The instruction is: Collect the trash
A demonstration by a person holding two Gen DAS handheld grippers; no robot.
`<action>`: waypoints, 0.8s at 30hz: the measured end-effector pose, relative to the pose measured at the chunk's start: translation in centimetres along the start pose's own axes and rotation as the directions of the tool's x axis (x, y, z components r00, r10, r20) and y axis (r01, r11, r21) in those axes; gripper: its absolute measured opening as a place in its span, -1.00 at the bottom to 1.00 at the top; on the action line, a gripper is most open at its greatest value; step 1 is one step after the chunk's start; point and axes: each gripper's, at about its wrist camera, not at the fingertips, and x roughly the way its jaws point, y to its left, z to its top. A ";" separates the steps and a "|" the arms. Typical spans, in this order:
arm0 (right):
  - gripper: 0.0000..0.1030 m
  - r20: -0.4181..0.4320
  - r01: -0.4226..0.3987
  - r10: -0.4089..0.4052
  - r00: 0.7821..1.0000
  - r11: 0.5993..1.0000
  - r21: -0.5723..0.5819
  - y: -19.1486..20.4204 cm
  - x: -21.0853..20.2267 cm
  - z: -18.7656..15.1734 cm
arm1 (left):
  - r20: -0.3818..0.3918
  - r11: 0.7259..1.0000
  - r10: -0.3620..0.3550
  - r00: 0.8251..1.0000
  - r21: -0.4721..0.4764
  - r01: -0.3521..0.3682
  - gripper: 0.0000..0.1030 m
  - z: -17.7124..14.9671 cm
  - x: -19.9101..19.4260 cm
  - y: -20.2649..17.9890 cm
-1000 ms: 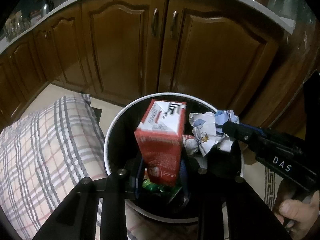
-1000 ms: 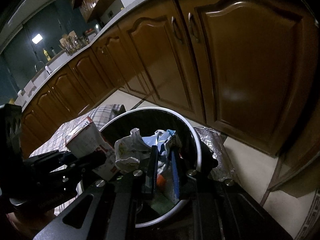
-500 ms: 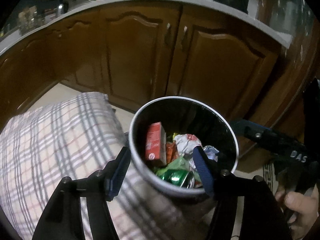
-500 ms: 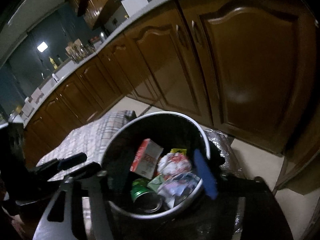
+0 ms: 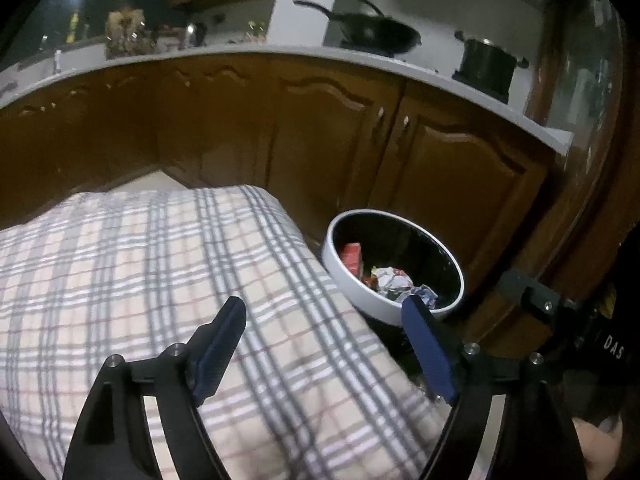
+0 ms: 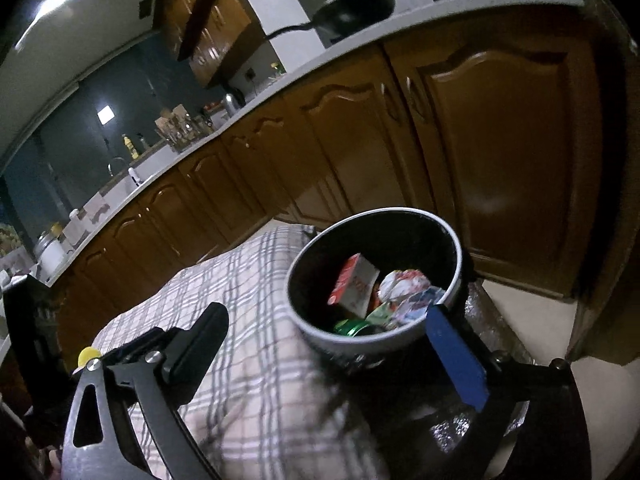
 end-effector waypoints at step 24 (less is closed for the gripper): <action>1.00 0.336 0.190 -0.096 0.937 0.947 -0.260 8.9 -8.4 -7.5 | 0.345 0.962 0.226 0.911 0.071 -0.265 0.99 -9.8 -13.9 0.3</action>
